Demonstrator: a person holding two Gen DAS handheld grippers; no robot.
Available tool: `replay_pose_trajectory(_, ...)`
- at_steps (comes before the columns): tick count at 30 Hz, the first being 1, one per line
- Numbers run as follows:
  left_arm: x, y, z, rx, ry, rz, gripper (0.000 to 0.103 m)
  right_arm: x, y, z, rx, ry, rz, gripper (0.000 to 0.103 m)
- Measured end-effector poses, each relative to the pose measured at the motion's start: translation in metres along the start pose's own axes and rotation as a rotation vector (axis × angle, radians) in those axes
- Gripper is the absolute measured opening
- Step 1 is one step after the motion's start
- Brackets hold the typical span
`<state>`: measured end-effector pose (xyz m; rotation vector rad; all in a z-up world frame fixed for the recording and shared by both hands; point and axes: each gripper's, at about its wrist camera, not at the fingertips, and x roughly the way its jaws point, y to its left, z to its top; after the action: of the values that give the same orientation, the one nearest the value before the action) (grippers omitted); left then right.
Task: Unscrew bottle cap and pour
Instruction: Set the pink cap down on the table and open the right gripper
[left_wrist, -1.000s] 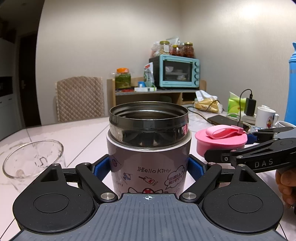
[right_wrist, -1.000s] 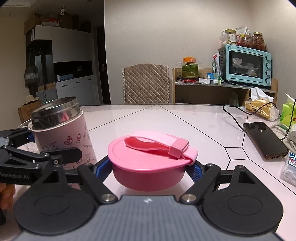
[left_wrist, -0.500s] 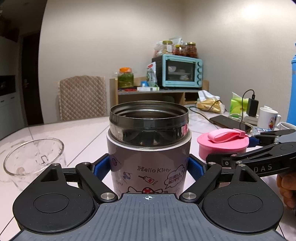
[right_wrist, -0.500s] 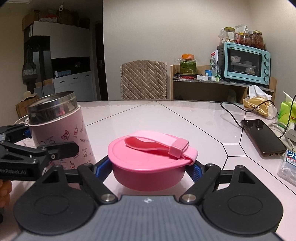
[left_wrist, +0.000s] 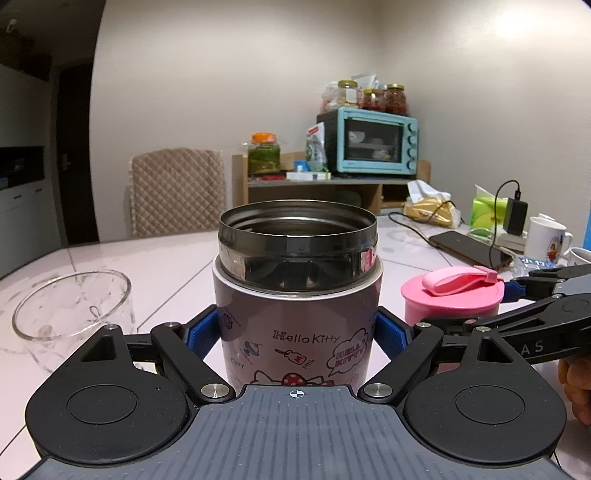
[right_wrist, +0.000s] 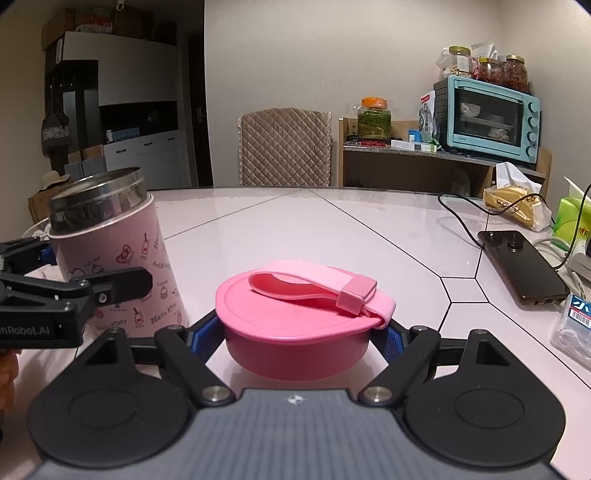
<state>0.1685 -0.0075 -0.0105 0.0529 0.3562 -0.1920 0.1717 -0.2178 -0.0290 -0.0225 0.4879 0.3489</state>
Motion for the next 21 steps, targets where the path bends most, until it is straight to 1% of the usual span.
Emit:
replay_pose_trajectory(6, -0.001, 0.0, 0.0, 0.0, 0.0, 0.001, 0.09, 0.005, -0.001, 0.0, 0.0, 0.032, 0.004, 0.085)
replay_pose_trajectory(21, -0.001, -0.001, 0.0, 0.001, 0.001, 0.001, 0.09, 0.014, -0.005, 0.0, 0.022, 0.077, -0.012, 0.085)
